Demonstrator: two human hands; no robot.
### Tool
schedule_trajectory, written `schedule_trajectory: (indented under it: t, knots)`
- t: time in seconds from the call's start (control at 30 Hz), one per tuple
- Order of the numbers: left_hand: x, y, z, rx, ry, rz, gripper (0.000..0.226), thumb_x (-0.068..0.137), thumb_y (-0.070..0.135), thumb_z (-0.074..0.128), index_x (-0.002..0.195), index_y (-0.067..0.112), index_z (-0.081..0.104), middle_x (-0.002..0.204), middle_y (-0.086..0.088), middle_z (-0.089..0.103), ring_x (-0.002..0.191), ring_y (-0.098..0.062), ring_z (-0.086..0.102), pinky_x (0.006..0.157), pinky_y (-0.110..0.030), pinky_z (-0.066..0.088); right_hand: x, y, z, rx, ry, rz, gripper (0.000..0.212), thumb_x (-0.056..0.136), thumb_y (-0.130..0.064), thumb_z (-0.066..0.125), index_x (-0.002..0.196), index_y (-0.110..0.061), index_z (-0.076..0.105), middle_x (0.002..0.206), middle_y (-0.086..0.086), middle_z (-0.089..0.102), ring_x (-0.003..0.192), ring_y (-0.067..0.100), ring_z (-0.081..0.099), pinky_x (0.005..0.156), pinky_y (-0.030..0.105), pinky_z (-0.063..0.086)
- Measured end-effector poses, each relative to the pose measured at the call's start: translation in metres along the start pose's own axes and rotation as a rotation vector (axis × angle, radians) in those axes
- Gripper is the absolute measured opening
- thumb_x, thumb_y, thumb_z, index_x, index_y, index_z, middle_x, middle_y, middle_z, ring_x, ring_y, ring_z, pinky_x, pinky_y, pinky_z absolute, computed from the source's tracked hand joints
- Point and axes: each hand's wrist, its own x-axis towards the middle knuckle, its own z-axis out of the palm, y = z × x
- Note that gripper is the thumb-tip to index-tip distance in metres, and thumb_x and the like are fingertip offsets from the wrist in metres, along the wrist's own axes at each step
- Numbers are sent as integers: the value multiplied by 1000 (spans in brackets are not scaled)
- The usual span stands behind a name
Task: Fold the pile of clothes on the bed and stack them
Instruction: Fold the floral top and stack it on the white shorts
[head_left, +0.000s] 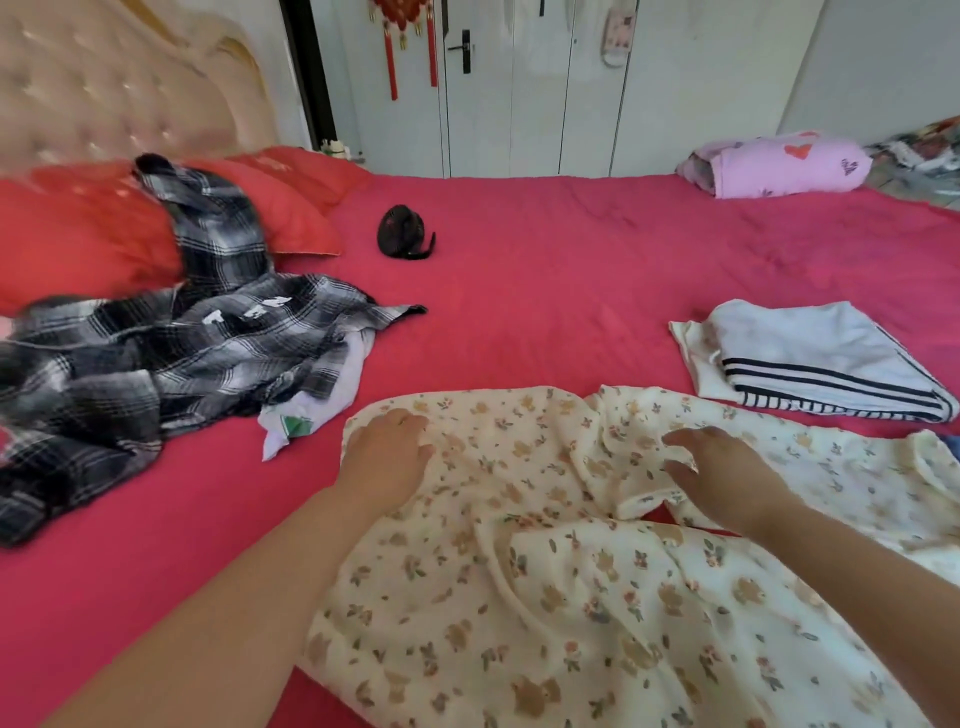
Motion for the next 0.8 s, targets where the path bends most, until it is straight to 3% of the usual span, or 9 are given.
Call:
schedule_trajectory:
  t: [0.17, 0.33, 0.43, 0.5, 0.57, 0.67, 0.8]
  knots:
    - [43, -38, 5, -1, -29, -29, 38, 99, 27, 36, 132, 9, 45, 130, -8, 48, 119, -26, 46, 98, -38, 39, 77, -33, 11, -65, -27, -50, 38, 95, -22, 45, 133, -19, 48, 135, 8, 51, 120, 26, 51, 100, 37, 42]
    - [90, -62, 27, -13, -59, -15, 38, 94, 14, 42, 132, 10, 45, 132, -8, 49, 121, -24, 46, 100, -38, 39, 138, -36, 29, -207, -79, -16, 46, 91, -4, 38, 133, -19, 45, 127, 9, 55, 113, 29, 54, 94, 42, 46]
    - [114, -70, 42, -6, -99, -62, 57, 90, 16, 55, 142, 12, 32, 144, -6, 40, 133, -23, 37, 108, -36, 33, 164, -31, 40, -271, -79, 8, 61, 86, 3, 32, 140, -25, 35, 125, 6, 57, 112, 27, 55, 90, 41, 48]
    - [125, -71, 51, 26, -114, -62, 53, 94, 21, 49, 143, 16, 31, 143, -6, 42, 130, -23, 40, 106, -36, 35, 175, -25, 48, -285, -122, 14, 64, 87, 1, 32, 145, -28, 25, 130, 5, 54, 118, 27, 51, 95, 42, 45]
    - [133, -73, 55, 100, -130, -40, 40, 96, 27, 45, 135, 18, 41, 129, -6, 53, 116, -23, 51, 94, -35, 40, 184, -18, 54, -309, -134, 18, 54, 88, -5, 37, 138, -25, 36, 123, 4, 57, 113, 26, 53, 92, 40, 45]
    - [138, -80, 48, 107, -101, -66, 15, 94, 17, 43, 103, 11, 54, 105, -6, 56, 96, -24, 55, 77, -34, 42, 191, -7, 53, -323, -59, 41, 27, 89, -11, 42, 110, -13, 59, 100, 5, 61, 93, 25, 57, 74, 32, 44]
    - [138, -99, 17, 15, 204, -185, 16, 95, 8, 43, 81, 7, 50, 87, -13, 50, 85, -32, 55, 68, -39, 43, 190, 2, 31, -192, 129, 22, 16, 92, -17, 49, 90, -6, 61, 91, 14, 60, 88, 31, 56, 70, 31, 37]
